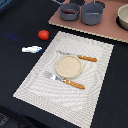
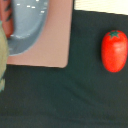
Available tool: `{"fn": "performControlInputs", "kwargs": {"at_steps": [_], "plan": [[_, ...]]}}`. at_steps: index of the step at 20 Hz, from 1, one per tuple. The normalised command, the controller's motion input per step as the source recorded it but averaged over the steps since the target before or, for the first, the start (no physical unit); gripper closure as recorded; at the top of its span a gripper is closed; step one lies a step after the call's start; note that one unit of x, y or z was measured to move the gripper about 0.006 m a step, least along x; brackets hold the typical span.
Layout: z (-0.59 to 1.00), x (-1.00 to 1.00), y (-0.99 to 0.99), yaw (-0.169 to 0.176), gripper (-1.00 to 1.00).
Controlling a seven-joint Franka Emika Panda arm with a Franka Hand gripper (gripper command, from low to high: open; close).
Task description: Place the fish, sausage, and tomato into the frying pan.
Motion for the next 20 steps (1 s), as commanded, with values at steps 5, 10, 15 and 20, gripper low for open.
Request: {"fn": "performControlInputs", "kwargs": {"at_steps": [5,10,15,20], "plan": [[-0.08,-0.01,-1.0,0.0,-1.0],[-0.24,-0.04,-1.0,0.0,-1.0],[-0.43,-0.12,-0.99,0.0,-1.0],[-0.52,-0.34,-0.74,0.001,-1.0]]}}
